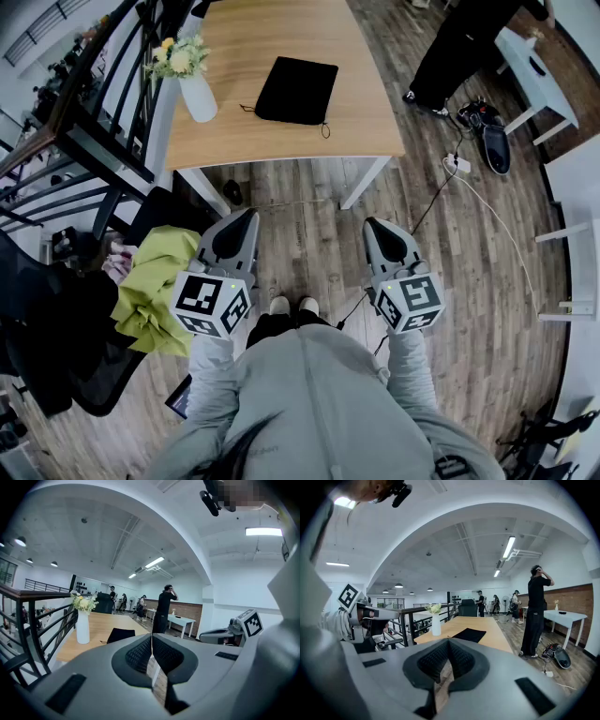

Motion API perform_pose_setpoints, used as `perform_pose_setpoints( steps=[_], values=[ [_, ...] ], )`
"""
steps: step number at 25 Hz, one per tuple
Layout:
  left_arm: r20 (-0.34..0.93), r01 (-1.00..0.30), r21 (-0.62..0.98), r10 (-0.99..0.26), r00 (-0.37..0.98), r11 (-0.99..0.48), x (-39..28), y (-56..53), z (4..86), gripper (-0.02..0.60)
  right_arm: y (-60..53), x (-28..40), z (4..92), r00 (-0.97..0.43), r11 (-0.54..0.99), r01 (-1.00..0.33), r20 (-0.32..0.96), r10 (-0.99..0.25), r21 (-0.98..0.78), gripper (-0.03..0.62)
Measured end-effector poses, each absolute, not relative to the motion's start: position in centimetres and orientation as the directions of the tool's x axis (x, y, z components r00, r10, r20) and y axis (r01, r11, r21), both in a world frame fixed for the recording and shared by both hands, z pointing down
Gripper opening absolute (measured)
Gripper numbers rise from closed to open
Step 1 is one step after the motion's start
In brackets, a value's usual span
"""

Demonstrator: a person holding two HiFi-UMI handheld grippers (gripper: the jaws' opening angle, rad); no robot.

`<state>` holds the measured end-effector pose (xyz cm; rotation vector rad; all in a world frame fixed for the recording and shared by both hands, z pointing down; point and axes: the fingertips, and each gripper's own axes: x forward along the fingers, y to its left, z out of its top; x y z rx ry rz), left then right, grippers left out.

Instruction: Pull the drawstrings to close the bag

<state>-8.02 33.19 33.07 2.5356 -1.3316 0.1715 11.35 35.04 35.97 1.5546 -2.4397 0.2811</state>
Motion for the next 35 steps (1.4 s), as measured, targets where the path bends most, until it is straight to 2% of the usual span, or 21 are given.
perform_pose_setpoints(
  steps=[19,35],
  values=[
    [0.318,-0.863,0.153,-0.803,0.504,-0.481,-6.0,32.5,35.3,0.029,32.9,14.6,37.2,-0.456,0.434,-0.89,0.256,-0.853,-0.14,0.023],
    [0.308,-0.841,0.166,-0.783,0.541,-0.516,-7.6,12.9,35.5,0.029,14.9,12.7,37.1,-0.426,0.414,-0.904,0.279,-0.861,-0.105,0.023]
  ],
)
